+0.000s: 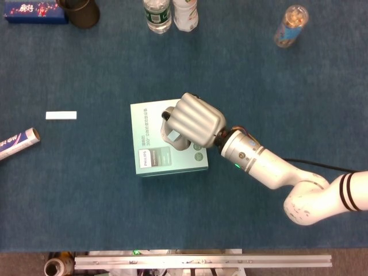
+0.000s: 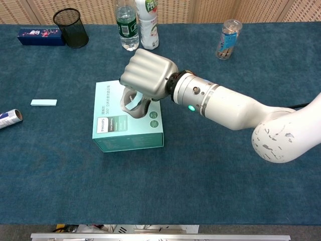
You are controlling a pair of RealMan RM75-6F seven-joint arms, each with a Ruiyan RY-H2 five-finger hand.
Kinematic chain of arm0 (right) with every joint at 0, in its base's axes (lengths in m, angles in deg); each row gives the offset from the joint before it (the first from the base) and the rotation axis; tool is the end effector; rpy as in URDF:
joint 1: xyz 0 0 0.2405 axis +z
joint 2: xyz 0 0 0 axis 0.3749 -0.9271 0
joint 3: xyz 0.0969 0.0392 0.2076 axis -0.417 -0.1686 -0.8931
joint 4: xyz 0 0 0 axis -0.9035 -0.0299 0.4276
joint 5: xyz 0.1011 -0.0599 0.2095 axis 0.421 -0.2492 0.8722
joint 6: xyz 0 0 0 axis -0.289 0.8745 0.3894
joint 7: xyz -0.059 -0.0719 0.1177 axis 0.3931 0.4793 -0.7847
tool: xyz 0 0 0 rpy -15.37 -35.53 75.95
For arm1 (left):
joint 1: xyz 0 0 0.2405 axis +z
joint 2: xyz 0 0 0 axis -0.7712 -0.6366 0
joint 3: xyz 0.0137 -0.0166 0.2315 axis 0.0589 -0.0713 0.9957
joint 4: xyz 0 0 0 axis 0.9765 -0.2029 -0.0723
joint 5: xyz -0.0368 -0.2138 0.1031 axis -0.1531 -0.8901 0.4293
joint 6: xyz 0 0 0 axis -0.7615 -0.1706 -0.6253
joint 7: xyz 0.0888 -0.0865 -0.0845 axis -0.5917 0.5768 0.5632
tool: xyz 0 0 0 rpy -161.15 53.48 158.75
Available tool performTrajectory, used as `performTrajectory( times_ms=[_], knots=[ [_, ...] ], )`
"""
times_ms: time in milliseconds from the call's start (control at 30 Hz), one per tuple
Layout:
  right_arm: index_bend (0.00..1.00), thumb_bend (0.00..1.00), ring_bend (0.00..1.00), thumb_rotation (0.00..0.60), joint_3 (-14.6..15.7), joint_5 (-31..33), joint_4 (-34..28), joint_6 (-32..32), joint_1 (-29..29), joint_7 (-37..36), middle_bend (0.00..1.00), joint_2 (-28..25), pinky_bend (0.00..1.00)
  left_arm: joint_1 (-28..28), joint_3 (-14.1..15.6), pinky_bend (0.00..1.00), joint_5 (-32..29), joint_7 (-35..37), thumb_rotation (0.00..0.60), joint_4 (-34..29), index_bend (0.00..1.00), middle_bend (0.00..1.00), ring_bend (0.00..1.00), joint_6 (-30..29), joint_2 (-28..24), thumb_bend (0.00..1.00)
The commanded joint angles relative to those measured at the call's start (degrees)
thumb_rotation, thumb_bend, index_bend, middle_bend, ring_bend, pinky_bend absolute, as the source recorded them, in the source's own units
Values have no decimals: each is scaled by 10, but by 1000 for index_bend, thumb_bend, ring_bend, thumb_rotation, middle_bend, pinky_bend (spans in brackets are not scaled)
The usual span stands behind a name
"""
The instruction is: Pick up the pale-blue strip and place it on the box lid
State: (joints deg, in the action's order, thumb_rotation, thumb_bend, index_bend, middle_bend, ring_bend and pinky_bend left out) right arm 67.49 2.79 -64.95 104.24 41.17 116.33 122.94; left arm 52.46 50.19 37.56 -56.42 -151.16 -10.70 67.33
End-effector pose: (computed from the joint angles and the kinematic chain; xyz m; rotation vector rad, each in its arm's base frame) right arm 0.0037 -0.2880 -0.1076 2.2875 0.0016 0.7952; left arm -0.3307 0.1432 0.1460 -1.2696 -0.9426 -0.8793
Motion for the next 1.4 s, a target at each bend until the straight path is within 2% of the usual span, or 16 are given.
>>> performTrajectory(
  times_ms=[33,367,700,767,900,967,1067,1133,1200,1300,1400],
  knots=[
    [404,304,1000,600,-1,1,-2,0,-1,-3,1000,-1,1000,0,0,128,0,0,600,0,133,288,242,0,0,270],
    [352,115,1000,600,-9,-1,-28,14,-17,-33,1000,-21,1000,-2,-2,128,-2,1,600,2,133,288,242,3,-5,270],
    [326,72,1000,600,-27,1,-65,52,-53,-86,1000,-71,1000,-23,-3,137,26,7,600,-3,133,299,265,16,-20,270],
    [326,73,1000,600,-31,8,-76,62,-65,-103,1000,-85,1000,-31,-3,187,36,8,600,0,133,321,279,21,-24,270],
    [326,76,1000,600,-47,40,-93,75,-97,-165,1000,-123,1000,-50,-2,471,58,16,600,12,175,422,425,33,-30,270],
    [326,77,1000,600,-53,44,-99,86,-113,-192,988,-141,1000,-58,0,545,68,22,600,18,201,477,493,40,-33,270],
    [340,93,994,600,-62,53,-117,106,-145,-247,928,-174,1000,-75,3,636,81,21,600,20,222,655,618,59,-39,270],
    [354,111,939,600,-66,62,-124,108,-162,-281,870,-191,1000,-87,7,714,87,15,600,18,242,817,725,76,-44,270],
    [356,127,864,600,-67,71,-129,102,-180,-318,814,-209,1000,-101,10,776,95,12,600,15,256,891,793,94,-48,271],
    [357,157,771,600,-63,78,-132,86,-199,-361,736,-235,1000,-126,14,832,118,27,600,16,261,951,856,116,-49,348],
    [357,224,738,600,-60,78,-135,80,-216,-390,701,-254,1000,-150,17,877,140,36,600,25,263,992,900,132,-47,451]
  ],
)
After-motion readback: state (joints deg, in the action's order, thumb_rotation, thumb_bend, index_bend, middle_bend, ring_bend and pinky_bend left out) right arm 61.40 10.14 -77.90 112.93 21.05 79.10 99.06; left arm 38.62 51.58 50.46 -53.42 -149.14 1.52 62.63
